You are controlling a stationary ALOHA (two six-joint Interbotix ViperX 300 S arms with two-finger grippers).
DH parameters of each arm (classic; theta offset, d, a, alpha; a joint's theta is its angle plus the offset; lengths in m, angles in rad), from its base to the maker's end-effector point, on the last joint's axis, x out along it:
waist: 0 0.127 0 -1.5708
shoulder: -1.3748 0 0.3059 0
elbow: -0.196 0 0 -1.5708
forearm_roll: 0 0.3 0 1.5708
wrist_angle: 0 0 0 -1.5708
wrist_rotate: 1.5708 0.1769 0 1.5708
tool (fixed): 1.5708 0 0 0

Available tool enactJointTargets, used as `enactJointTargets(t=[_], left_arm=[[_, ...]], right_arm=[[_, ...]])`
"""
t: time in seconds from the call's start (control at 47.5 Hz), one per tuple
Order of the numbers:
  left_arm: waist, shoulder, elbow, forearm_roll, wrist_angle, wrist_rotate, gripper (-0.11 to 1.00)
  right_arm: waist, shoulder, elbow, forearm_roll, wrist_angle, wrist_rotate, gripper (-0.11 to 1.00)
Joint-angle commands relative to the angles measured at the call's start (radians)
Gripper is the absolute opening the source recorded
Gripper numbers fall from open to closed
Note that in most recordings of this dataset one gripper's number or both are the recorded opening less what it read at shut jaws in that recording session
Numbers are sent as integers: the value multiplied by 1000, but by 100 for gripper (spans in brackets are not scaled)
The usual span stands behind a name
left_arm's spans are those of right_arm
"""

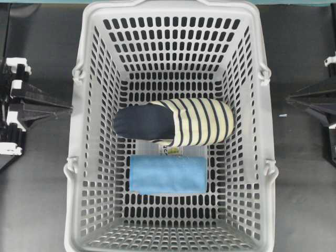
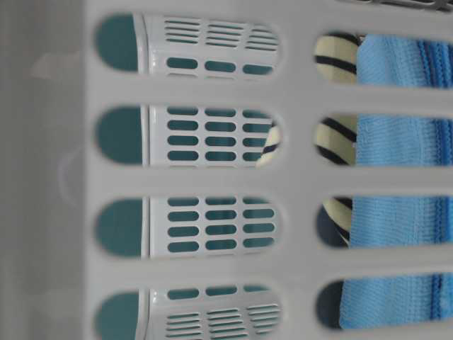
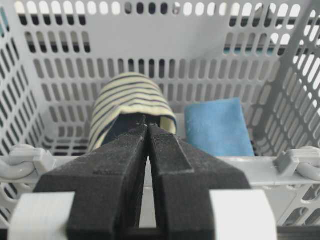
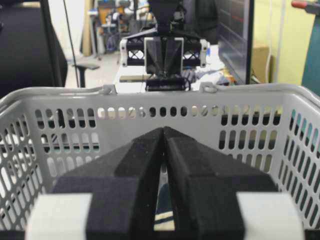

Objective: Pick up the blue cloth from the shopping basket with the left arm.
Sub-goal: 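Move the left gripper into the basket and lower it over the blue cloth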

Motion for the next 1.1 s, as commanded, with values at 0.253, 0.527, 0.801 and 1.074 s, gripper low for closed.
enactJointTargets(t=[0.253, 0.527, 0.801, 1.074], left_arm=[[-29, 72, -279, 43, 380, -48, 0], [-80, 233, -503, 43, 634, -38, 0], [-94, 400, -683, 43, 798, -43, 0], [-107, 558, -821, 43, 900, -54, 1]], right_arm=[[6, -11, -54, 28, 215, 67, 1], [-2, -12, -140, 17, 413, 71, 1], [-3, -17, -143, 17, 413, 72, 22], [-3, -18, -144, 17, 396, 72, 79]])
